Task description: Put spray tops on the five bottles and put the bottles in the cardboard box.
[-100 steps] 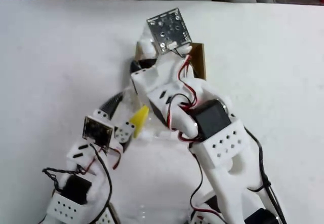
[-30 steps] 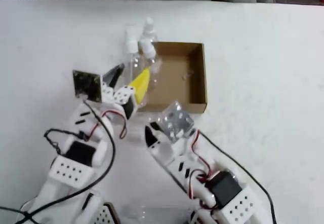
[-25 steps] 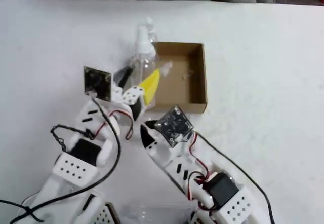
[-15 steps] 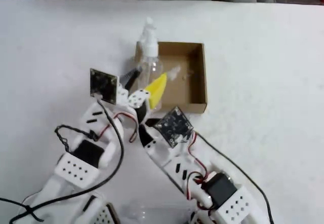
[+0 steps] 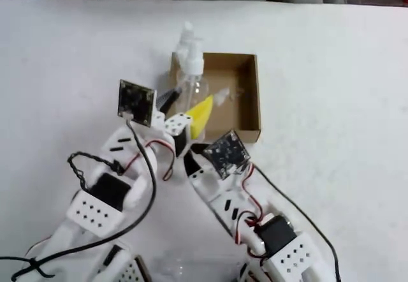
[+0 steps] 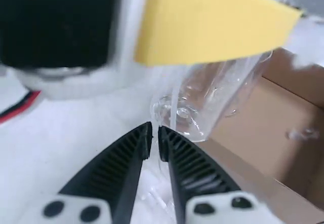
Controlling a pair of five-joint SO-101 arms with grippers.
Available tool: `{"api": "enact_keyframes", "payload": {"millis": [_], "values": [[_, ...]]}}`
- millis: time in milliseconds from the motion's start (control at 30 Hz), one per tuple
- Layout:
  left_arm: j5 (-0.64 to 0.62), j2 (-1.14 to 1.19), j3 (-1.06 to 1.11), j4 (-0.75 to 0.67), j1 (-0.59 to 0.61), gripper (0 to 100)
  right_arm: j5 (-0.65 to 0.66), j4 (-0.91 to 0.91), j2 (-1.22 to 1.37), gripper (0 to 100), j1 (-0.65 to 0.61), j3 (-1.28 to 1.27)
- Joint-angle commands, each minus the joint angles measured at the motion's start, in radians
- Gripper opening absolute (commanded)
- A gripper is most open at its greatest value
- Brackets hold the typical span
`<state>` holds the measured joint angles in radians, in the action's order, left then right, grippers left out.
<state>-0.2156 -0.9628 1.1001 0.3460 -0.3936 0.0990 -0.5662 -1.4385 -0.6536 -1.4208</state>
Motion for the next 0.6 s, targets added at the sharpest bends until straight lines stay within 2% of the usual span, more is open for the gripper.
{"api": "enact_keyframes", "payload": {"millis": [0, 433, 567], "values": [[-0.009, -0.019, -0.080, 0.055, -0.021, 2, 0.014, 0.035, -0.007, 1.8, 0.018, 0.011], [-0.009, -0.021, -0.080, 0.078, -0.019, 2, 0.014, 0.085, -0.008, 1.8, 0.153, 0.009], [-0.009, -0.021, -0.078, 0.080, -0.019, 2, 0.014, 0.085, -0.008, 1.8, 0.157, 0.009]]}}
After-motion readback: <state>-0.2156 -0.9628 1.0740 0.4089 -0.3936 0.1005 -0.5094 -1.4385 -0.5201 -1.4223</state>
